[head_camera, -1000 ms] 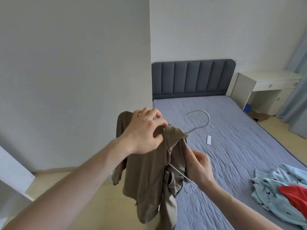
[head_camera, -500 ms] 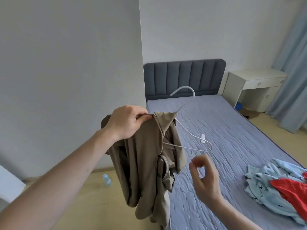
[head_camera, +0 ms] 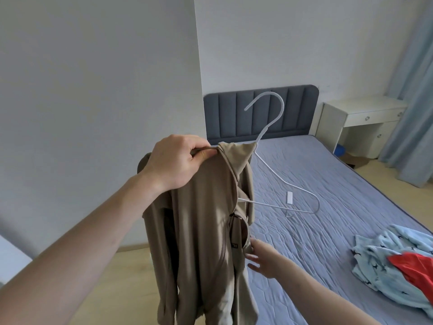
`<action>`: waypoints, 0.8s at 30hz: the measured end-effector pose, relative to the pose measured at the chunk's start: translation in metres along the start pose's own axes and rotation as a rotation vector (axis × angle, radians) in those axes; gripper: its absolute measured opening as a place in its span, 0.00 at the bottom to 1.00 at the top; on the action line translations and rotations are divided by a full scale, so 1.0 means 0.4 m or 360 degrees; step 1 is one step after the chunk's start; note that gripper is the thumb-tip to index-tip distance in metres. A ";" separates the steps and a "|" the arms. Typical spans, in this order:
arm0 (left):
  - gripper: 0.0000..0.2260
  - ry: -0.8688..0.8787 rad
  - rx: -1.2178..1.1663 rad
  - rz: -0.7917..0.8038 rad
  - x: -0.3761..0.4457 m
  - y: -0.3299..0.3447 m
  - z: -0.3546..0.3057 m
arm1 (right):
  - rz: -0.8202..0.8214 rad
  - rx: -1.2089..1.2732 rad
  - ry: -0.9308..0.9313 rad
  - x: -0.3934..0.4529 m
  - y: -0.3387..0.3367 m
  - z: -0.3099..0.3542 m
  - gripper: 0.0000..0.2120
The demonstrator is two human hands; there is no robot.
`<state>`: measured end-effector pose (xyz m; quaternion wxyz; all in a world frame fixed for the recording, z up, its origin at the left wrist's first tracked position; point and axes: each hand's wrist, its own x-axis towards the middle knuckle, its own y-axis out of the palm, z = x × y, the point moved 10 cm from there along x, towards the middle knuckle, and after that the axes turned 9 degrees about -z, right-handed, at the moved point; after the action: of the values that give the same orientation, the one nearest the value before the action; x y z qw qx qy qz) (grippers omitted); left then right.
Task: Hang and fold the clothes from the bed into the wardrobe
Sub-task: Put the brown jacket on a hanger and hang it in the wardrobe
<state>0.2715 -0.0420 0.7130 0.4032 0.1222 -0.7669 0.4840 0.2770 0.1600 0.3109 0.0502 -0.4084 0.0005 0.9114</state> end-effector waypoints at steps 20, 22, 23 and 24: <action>0.14 -0.0319 0.0271 0.0340 -0.147 0.041 0.265 | -0.0534 0.0551 -0.1349 -0.186 -0.311 0.475 0.14; 0.14 -0.0292 0.0300 0.0366 -0.153 0.060 0.267 | -0.0491 0.0523 -0.1394 -0.211 -0.300 0.506 0.15; 0.14 -0.0291 0.0306 0.0378 -0.158 0.071 0.268 | -0.0464 0.0521 -0.1415 -0.226 -0.292 0.523 0.15; 0.14 -0.0297 0.0313 0.0389 -0.162 0.082 0.269 | -0.0434 0.0517 -0.1441 -0.243 -0.281 0.541 0.15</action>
<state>0.2403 -0.1292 0.6219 0.2547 0.1112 -0.7591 0.5886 0.1907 0.2719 0.5320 0.2270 0.0449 0.0673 0.9705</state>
